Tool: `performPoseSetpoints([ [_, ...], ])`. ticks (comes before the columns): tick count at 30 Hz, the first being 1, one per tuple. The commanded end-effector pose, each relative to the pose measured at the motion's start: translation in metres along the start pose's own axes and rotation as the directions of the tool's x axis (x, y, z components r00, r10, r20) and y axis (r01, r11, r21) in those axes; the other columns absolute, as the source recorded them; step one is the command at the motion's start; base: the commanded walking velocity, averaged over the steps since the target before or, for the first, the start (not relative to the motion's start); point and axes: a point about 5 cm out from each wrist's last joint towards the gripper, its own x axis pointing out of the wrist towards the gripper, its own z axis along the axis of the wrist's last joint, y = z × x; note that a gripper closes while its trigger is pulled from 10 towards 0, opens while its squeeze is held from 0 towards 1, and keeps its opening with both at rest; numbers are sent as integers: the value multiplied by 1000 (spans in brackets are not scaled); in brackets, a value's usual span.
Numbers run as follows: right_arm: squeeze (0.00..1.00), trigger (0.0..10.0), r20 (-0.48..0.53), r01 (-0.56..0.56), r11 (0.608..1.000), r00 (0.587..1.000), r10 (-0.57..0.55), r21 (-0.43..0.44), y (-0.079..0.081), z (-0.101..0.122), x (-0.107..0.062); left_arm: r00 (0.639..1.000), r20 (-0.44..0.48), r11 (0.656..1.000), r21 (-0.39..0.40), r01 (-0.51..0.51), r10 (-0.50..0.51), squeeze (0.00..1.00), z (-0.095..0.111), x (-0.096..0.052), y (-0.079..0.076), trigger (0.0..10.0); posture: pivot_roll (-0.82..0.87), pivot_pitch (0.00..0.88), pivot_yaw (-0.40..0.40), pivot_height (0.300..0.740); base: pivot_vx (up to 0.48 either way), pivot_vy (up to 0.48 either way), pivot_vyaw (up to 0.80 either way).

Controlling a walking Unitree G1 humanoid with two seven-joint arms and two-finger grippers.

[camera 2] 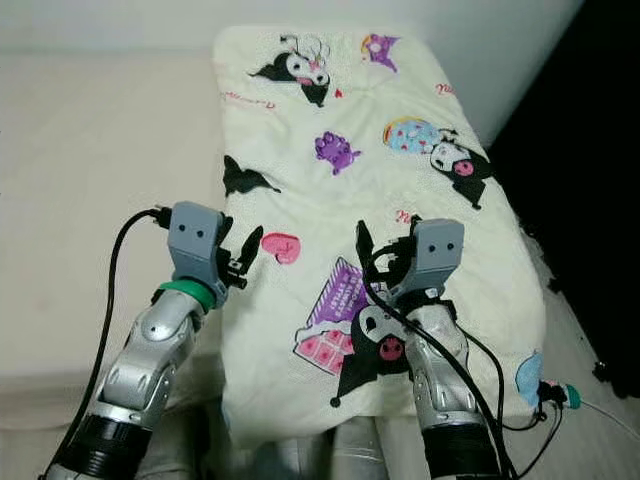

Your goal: Clean up the room

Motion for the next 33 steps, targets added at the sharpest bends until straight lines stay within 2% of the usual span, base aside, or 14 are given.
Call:
performPoseSetpoints([
  [1, 0, 10000, -15, 7, 1000, 1000, -7, -5, -2, -5, -3, 1000, -24, 1000, 11, 10, -9, 0, -6, 0, -3, 10000, -27, 19, 10, 666, 0, 0, 0],
  [10, 0, 10000, -26, 4, 1000, 1000, -4, -8, -1, -10, -4, 999, -38, 1000, 21, 9, -9, 0, -11, 1, -3, 10000, -26, 14, 9, 695, 0, 0, 0],
  [14, 0, 10000, -70, 2, 1000, 998, -5, -31, -4, -23, -9, 995, -103, 999, 44, -7, 12, 0, -32, -5, 7, 10000, -27, 7, 9, 715, 0, 0, 0],
  [15, 0, 10000, -70, 2, 1000, 998, -5, -31, -4, -23, -9, 995, -103, 999, 44, -7, 12, 0, -32, -5, 7, 10000, -27, 7, 9, 715, 0, 0, 0],
  [18, 0, 10000, -162, -2, 999, 987, -4, -41, -4, -45, -19, 984, -174, 996, 87, -21, 36, 0, -56, -13, 18, 10000, -22, 0, 7, 724, 0, 0, 0],
  [20, 0, 10000, -180, -4, 999, 984, -3, -41, -3, -49, -21, 982, -186, 995, 94, -22, 39, 0, -60, -15, 20, 10000, -22, 0, 7, 724, 0, 0, 0],
  [24, 0, 10000, -304, -15, 1000, 952, 18, 11, 7, -83, -41, 958, -275, 991, 129, -46, 81, 0, -89, -30, 34, 10000, -16, 0, 4, 724, 0, 0, 0],
  [29, 0, 10000, -324, -23, 999, 946, 29, 24, 10, -89, -45, 952, -293, 990, 135, -49, 87, 0, -95, -34, 36, 10000, -16, 0, 4, 724, 0, 0, 0],
  [33, 0, 10000, -390, -55, 998, 919, 63, 30, 23, -107, -53, 933, -346, 986, 158, -46, 99, 0, -116, -48, 45, 10000, -7, 0, 9, 724, 0, 0, 0],
])
